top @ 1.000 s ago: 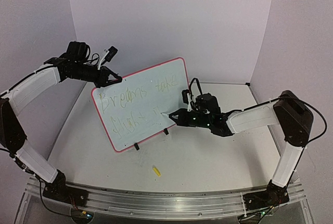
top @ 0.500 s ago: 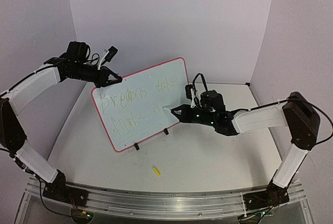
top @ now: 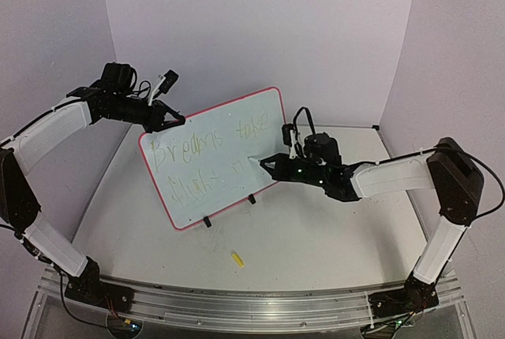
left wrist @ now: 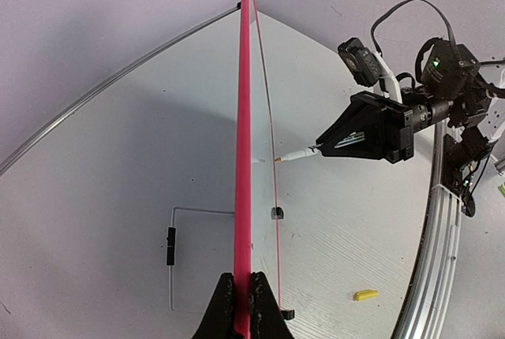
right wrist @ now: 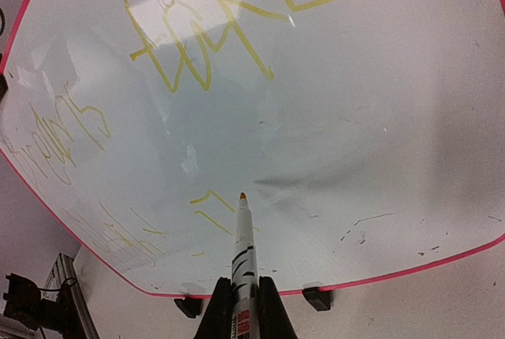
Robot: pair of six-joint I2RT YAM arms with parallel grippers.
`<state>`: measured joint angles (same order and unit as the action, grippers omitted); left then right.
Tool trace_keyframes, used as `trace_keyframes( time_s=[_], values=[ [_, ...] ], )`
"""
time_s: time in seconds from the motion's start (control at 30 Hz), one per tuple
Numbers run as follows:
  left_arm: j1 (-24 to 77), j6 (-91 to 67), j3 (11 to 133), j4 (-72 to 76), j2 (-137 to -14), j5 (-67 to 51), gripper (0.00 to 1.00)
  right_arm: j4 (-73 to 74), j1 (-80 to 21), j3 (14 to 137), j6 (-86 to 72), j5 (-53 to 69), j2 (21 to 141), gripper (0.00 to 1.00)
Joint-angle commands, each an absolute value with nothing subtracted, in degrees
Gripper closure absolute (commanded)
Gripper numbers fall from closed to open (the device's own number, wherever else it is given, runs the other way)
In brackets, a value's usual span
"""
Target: Write a sentence on the whiteboard
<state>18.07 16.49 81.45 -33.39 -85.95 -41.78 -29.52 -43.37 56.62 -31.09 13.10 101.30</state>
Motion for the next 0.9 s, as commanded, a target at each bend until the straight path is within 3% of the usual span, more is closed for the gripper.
trace_keyframes(
  time_s=[0.0,0.87],
  values=[
    [21.4,19.6,78.1,-41.5,-90.2,-42.6,1.00,-31.0,-43.0,59.4,-30.6,12.9,103.2,1.00],
    [21.5,19.5,78.1,-41.6,-90.3,-42.3,1.00,-30.1,-43.0,56.2,-31.2,13.1,103.4,1.00]
  ],
)
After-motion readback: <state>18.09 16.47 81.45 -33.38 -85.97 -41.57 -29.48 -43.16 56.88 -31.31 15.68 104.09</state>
